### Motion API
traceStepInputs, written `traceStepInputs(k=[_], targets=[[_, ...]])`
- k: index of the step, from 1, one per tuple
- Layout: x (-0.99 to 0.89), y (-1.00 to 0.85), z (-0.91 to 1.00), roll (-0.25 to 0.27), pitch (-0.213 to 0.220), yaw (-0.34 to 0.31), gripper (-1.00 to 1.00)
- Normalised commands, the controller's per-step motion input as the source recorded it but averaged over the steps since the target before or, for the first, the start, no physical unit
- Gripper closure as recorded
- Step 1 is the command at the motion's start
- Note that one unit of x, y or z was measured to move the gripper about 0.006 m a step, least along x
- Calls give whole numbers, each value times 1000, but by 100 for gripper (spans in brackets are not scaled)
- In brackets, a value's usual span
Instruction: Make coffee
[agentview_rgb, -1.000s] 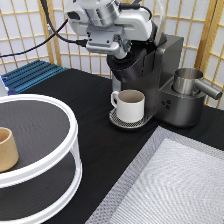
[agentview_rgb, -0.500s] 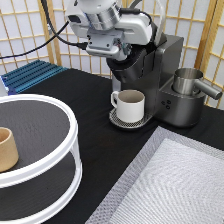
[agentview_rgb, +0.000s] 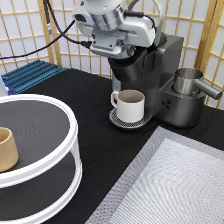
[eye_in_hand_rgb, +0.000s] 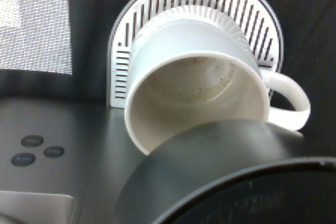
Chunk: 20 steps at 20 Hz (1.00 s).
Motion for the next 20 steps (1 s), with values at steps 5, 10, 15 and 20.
traceStepInputs(k=[5, 10, 15, 20], targets=[[-25, 183, 0, -11, 0, -134, 100], [-9, 279, 0, -84, 0, -150, -100], [-47, 280, 6, -83, 0, -147, -100], [-223, 75, 68, -21, 0, -122, -100]])
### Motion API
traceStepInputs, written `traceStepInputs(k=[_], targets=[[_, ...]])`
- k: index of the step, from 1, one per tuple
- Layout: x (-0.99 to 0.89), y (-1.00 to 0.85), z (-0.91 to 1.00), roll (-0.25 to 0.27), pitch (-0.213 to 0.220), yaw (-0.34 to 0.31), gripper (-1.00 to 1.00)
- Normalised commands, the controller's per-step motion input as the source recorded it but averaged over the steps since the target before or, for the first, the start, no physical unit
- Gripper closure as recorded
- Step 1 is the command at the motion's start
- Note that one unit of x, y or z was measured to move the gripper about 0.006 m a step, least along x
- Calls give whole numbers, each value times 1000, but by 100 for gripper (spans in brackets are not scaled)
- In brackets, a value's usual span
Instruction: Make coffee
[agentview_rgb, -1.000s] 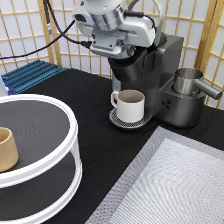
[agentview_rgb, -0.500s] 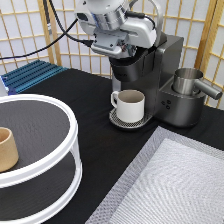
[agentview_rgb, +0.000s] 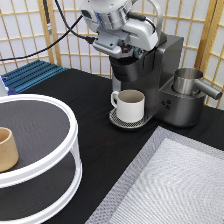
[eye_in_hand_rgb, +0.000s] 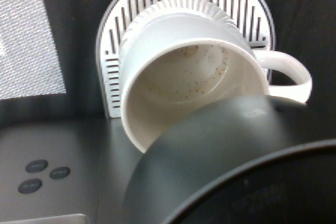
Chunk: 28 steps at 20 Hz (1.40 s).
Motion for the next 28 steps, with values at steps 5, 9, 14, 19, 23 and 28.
traceStepInputs(k=[5, 9, 14, 19, 23, 28], targets=[[-371, -126, 126, 0, 0, -108, -100], [-463, -500, 44, 0, -3, -80, -100], [-400, -369, 449, -18, 0, -71, -100], [-160, 270, 1000, -20, 0, -96, -100], [144, 604, 1000, -84, 2, -95, -100], [287, 653, 937, -149, 50, -72, -100]])
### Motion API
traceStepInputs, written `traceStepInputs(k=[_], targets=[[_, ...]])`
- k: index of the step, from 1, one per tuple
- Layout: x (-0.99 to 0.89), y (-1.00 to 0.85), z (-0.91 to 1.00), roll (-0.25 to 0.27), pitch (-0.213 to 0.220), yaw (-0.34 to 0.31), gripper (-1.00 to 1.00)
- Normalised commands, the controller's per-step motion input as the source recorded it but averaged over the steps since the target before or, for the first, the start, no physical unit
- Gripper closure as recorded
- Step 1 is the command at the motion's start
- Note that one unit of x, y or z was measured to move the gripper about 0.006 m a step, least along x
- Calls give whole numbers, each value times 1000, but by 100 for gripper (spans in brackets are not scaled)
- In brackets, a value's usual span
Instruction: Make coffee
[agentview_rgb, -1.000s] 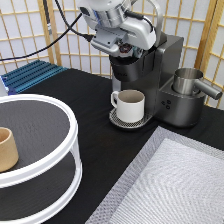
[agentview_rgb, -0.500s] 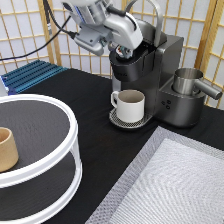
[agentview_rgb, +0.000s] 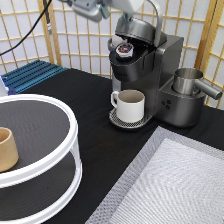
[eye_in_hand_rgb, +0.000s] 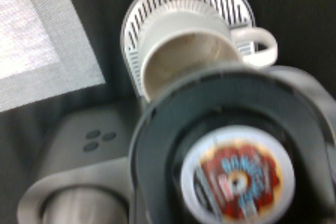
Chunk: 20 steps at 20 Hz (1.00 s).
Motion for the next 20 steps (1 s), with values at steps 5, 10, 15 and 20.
traceStepInputs(k=[5, 10, 15, 20], targets=[[353, 566, 521, -176, 82, -64, -100], [383, 264, 31, -202, 121, -32, -100], [247, 65, -19, -189, 121, 2, -100], [25, 7, -61, -176, 75, 19, -100]])
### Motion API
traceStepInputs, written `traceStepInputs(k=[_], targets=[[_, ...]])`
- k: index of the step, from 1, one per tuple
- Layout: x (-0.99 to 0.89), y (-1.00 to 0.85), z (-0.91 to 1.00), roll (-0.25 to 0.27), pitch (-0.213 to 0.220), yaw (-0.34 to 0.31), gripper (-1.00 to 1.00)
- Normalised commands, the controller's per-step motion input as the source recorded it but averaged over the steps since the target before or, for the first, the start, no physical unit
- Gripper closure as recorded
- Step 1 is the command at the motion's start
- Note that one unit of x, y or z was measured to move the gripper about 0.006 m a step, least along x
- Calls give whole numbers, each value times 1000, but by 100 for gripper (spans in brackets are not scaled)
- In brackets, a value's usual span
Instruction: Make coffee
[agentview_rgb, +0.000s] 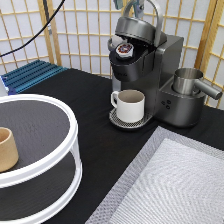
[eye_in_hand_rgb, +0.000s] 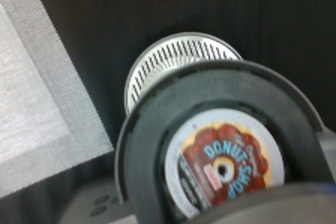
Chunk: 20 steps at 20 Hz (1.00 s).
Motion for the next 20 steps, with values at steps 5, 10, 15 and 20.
traceStepInputs(k=[5, 10, 15, 20], targets=[[157, 143, -4, -203, 47, 10, -100], [249, 259, 14, -210, 30, 0, -100], [254, 195, 21, -190, 20, 0, -100], [331, 191, -3, -165, 39, 0, -100]])
